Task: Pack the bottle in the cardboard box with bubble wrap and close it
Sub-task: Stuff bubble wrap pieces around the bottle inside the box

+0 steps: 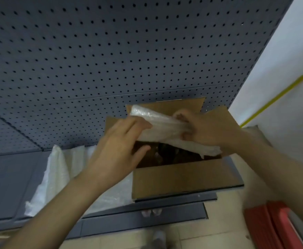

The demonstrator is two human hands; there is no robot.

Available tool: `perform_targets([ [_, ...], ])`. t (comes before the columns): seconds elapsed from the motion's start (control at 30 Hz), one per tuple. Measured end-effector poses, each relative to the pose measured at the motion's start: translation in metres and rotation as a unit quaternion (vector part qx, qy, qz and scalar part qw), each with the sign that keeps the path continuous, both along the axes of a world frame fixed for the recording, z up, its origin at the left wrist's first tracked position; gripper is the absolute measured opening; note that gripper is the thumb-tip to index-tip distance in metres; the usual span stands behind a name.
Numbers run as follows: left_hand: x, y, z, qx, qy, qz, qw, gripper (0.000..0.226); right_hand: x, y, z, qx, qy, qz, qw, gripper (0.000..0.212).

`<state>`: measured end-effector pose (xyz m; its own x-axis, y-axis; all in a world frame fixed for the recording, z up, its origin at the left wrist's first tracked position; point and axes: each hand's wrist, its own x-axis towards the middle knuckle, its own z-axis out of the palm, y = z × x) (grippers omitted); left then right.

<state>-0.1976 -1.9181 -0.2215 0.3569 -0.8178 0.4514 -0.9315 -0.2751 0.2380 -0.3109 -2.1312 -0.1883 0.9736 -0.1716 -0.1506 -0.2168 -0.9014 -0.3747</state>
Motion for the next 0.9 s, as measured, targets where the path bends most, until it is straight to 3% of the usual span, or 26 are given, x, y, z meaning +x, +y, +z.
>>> perform_targets([
  [0.07, 0.015, -0.017, -0.018, 0.119, -0.009, -0.032, 0.992, 0.088, 0.014, -0.013, -0.022, 0.008, 0.045, 0.024, 0.999, 0.038],
  [0.13, 0.030, -0.035, -0.034, 0.246, 0.037, -0.033, 0.968, 0.108, 0.029, -0.026, -0.049, 0.043, 0.075, 0.058, 0.995, 0.036],
  [0.23, 0.047, -0.052, -0.050, 0.382, 0.102, -0.064, 0.916, 0.091, 0.041, -0.036, -0.082, 0.072, 0.108, 0.091, 0.987, 0.037],
  [0.33, 0.057, -0.058, -0.057, 0.394, 0.191, -0.105, 0.893, 0.059, 0.042, -0.043, -0.101, 0.088, 0.084, 0.123, 0.985, 0.044],
  [0.5, 0.068, -0.074, -0.062, 0.386, 0.289, -0.107, 0.870, 0.046, 0.033, -0.067, -0.111, 0.121, 0.152, 0.133, 0.972, 0.060],
  [0.63, 0.067, -0.084, -0.070, 0.410, 0.304, -0.082, 0.856, 0.045, 0.025, -0.092, -0.117, 0.191, 0.203, 0.127, 0.952, 0.060],
  [0.8, 0.048, -0.088, -0.084, 0.492, 0.289, -0.064, 0.819, 0.036, 0.030, -0.087, -0.141, 0.136, 0.209, 0.187, 0.950, 0.046],
  [0.9, 0.037, -0.092, -0.093, 0.518, 0.246, -0.020, 0.819, 0.030, 0.030, -0.082, -0.158, 0.123, 0.182, 0.202, 0.954, 0.039],
])
